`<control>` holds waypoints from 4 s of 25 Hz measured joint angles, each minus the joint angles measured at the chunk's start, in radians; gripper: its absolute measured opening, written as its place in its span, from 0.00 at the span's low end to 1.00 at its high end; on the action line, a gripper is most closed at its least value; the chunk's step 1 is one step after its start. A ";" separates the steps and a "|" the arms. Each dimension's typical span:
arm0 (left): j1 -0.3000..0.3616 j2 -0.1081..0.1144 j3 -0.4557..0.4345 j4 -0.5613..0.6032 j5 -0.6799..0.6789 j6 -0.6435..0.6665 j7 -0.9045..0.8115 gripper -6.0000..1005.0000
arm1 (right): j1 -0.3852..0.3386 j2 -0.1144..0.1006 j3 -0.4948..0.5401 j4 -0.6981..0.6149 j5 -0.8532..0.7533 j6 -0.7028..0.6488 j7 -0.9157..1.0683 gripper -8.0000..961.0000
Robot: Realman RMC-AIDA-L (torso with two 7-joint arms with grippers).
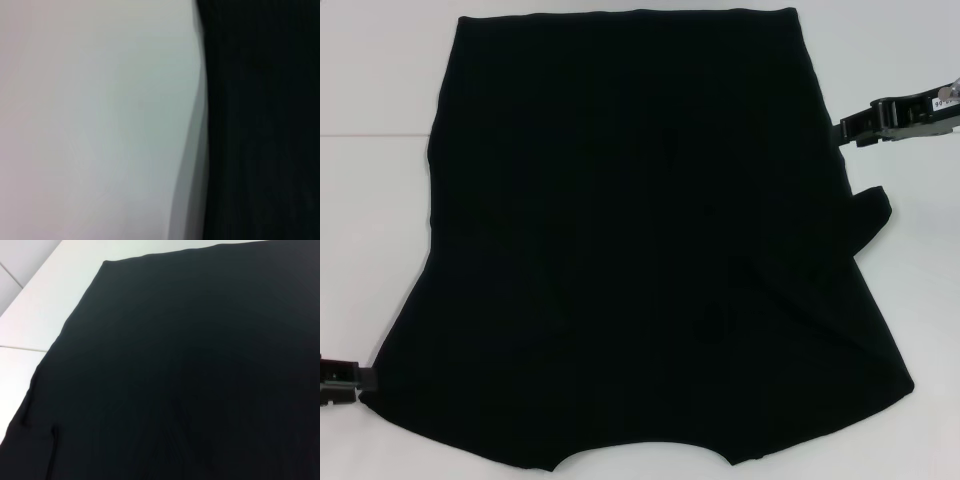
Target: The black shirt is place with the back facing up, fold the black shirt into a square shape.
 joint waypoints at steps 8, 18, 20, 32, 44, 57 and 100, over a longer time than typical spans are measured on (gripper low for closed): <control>-0.006 -0.003 0.017 -0.035 0.005 -0.025 0.001 0.41 | -0.002 0.001 0.000 0.000 0.000 0.009 0.000 0.47; -0.053 -0.016 0.051 -0.083 -0.005 -0.048 0.007 0.41 | -0.005 0.003 0.000 0.000 0.000 0.009 -0.004 0.47; -0.059 -0.017 0.053 -0.083 -0.005 -0.049 0.007 0.41 | -0.006 0.003 0.001 0.000 0.000 0.007 -0.004 0.47; -0.051 -0.016 0.045 -0.073 -0.007 -0.048 0.020 0.13 | -0.009 -0.002 0.003 0.019 0.000 -0.002 -0.007 0.47; -0.073 0.005 0.013 -0.114 -0.147 0.104 0.206 0.04 | -0.053 -0.053 0.001 0.051 -0.105 -0.225 -0.024 0.47; -0.119 0.021 0.020 -0.160 -0.146 0.022 0.180 0.04 | -0.163 -0.017 -0.005 0.066 -0.114 -0.282 -0.083 0.47; -0.118 0.023 0.015 -0.172 -0.149 -0.006 0.176 0.04 | -0.161 0.089 -0.012 0.115 -0.181 -0.142 -0.099 0.47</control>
